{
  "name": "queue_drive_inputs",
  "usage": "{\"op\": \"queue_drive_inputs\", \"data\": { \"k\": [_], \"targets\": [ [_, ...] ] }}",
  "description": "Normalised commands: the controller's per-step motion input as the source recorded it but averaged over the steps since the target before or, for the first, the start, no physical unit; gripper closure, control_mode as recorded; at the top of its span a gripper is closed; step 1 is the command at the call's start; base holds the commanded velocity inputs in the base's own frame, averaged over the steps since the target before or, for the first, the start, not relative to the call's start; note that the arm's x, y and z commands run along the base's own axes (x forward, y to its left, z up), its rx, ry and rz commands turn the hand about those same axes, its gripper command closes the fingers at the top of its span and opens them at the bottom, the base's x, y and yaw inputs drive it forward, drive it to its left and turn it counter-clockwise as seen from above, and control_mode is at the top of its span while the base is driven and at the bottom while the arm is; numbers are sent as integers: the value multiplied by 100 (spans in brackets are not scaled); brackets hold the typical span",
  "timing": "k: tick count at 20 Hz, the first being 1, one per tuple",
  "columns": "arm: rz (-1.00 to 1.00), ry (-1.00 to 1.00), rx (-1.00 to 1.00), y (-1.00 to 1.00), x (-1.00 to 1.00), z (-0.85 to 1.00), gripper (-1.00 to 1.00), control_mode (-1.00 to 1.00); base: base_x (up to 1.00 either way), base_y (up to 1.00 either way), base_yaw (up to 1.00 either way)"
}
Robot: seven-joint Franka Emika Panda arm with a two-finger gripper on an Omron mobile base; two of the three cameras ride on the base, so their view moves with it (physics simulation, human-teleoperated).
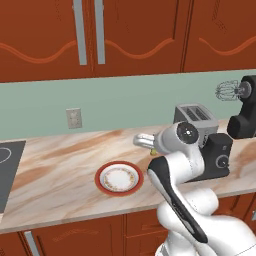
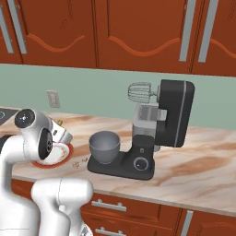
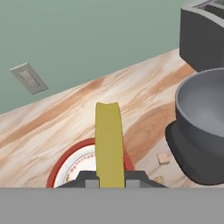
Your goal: Add butter and sugar cubes to the stand mixer bowl and then turn on the stand mixer to begin making frosting.
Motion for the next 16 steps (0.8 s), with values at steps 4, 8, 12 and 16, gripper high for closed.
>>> {"op": "queue_drive_inputs", "data": {
  "k": [4, 8, 12, 16],
  "targets": [
    [-6, 0, 2, -49, -14, 53, 100, -100, 0, 0, 0],
    [-6, 0, 2, -47, -20, 28, 100, -100, 0, 0, 0],
    [-7, 0, 3, -46, -22, 14, 100, -100, 0, 0, 0],
    [-9, 3, 4, -49, -17, 4, 100, -100, 0, 0, 0]
  ]
}}
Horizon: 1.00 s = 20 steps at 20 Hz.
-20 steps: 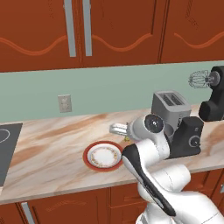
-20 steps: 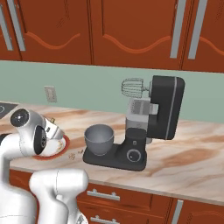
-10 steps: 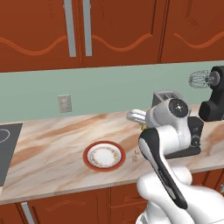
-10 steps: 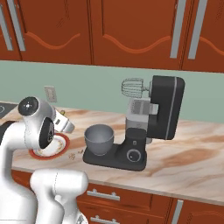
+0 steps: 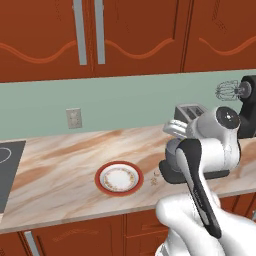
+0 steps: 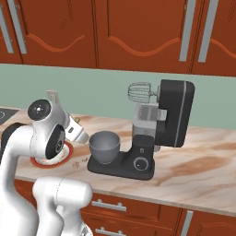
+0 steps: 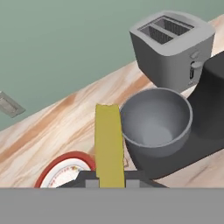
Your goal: Add butter and sugar cubes to the stand mixer bowl and then turn on the stand mixer to begin making frosting.
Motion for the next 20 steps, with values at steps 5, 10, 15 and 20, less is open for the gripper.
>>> {"op": "queue_drive_inputs", "data": {
  "k": [5, 10, 15, 20],
  "targets": [
    [-10, 9, 4, -45, -11, 2, 100, -100, 0, 0, 0],
    [-8, 12, 1, -27, -1, -12, 100, -100, 0, 0, 0],
    [0, 12, 0, -3, 19, -21, 100, -100, 0, 0, 0],
    [0, 11, 0, -12, 28, -25, 100, -100, 0, 0, 0]
  ]
}}
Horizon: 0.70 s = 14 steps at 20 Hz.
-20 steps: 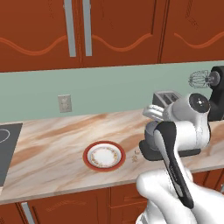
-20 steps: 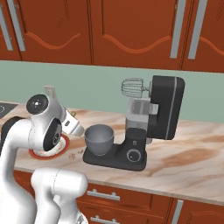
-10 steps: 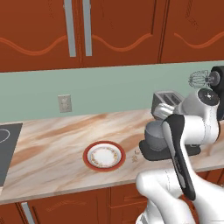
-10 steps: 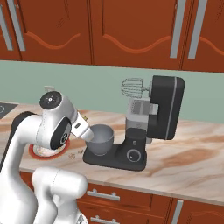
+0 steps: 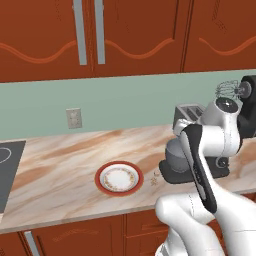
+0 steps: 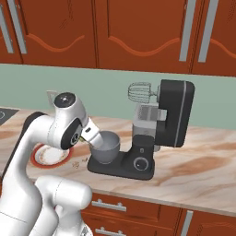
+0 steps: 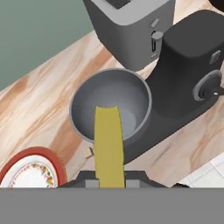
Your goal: Add butter and sugar cubes to the stand mixer bowl and then turn on the stand mixer to begin making frosting.
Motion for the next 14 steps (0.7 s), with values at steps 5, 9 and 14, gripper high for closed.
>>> {"op": "queue_drive_inputs", "data": {
  "k": [5, 9, 14],
  "targets": [
    [0, 5, 0, -21, 20, -22, 100, -100, 0, 0, 0],
    [0, 0, 0, -5, 3, -33, 100, -100, 0, 0, 0],
    [0, 0, -1, 0, 11, -35, 100, -100, 0, 0, 0]
  ]
}}
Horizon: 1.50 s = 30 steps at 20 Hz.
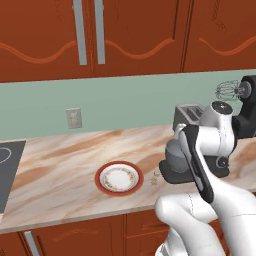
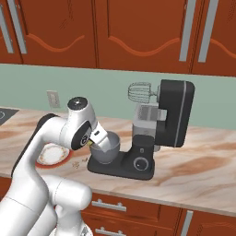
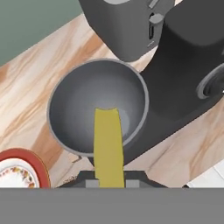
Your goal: Add butter and sugar cubes to the stand mixer bowl and then turn on the stand mixer to begin making frosting.
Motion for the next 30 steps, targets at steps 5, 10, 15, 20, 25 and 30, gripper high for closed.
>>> {"op": "queue_drive_inputs", "data": {
  "k": [5, 10, 15, 20, 25, 30],
  "targets": [
    [0, 0, -2, 0, 20, -23, 100, -100, 0, 0, 0],
    [0, 0, -1, -1, 20, -21, 100, -100, 0, 0, 0],
    [0, 2, 0, -3, 17, -22, 100, -100, 0, 0, 0],
    [0, 5, 0, 0, 8, -20, 100, -100, 0, 0, 0],
    [0, 7, 0, 0, 11, -24, 100, -100, 0, 0, 0],
    [0, 0, 0, -12, 4, -2, 100, -100, 0, 0, 0]
  ]
}}
